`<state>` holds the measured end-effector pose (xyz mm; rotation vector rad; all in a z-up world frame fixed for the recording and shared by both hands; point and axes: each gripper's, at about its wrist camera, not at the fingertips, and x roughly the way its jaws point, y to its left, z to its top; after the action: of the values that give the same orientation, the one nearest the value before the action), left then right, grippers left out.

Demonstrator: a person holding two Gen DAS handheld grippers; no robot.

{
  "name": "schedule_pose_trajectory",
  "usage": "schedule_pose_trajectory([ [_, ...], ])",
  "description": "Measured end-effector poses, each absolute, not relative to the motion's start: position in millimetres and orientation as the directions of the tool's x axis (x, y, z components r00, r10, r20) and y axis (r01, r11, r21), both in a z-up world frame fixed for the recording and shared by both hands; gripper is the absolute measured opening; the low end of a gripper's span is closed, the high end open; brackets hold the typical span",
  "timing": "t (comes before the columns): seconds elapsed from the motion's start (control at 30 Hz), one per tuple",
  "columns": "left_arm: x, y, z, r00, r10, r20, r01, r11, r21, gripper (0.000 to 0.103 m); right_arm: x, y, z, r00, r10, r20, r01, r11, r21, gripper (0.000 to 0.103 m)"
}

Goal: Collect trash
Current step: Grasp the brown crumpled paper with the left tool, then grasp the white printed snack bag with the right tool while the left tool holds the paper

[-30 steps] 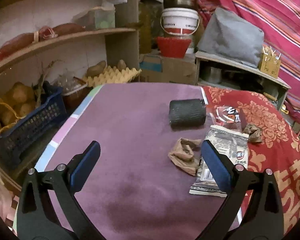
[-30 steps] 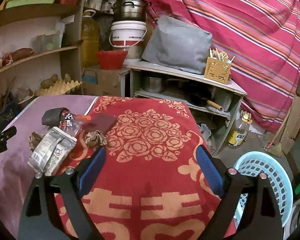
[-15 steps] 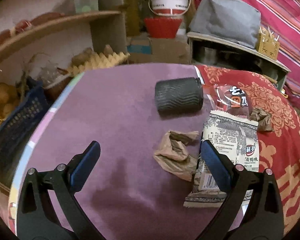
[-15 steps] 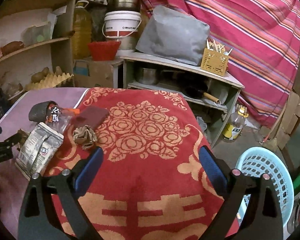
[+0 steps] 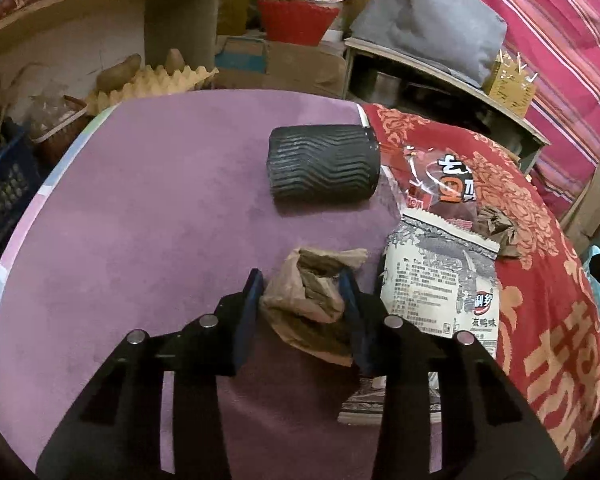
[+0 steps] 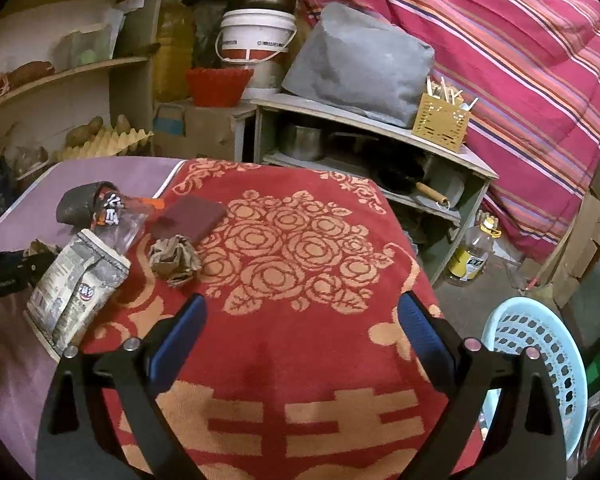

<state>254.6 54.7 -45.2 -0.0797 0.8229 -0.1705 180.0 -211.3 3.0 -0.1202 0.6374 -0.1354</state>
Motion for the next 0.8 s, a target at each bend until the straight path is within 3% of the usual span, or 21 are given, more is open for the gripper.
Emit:
schedule_pose_trajectory([
  [0.47, 213, 91, -7, 0.763, -0.101, -0.638, 0.077, 0.995, -0.066, 0.038, 172, -151, 1, 0.791, -0.032, -0.611, -0.033, 0.995, -0.095, 0.094],
  [0.8, 191, 134, -1, 0.780, -0.051, -0.624, 0.020, 0.998, -0.057, 0.038, 189, -95, -29, 0.713, 0.005, -0.701, -0.087, 0.993, -0.081, 0.094],
])
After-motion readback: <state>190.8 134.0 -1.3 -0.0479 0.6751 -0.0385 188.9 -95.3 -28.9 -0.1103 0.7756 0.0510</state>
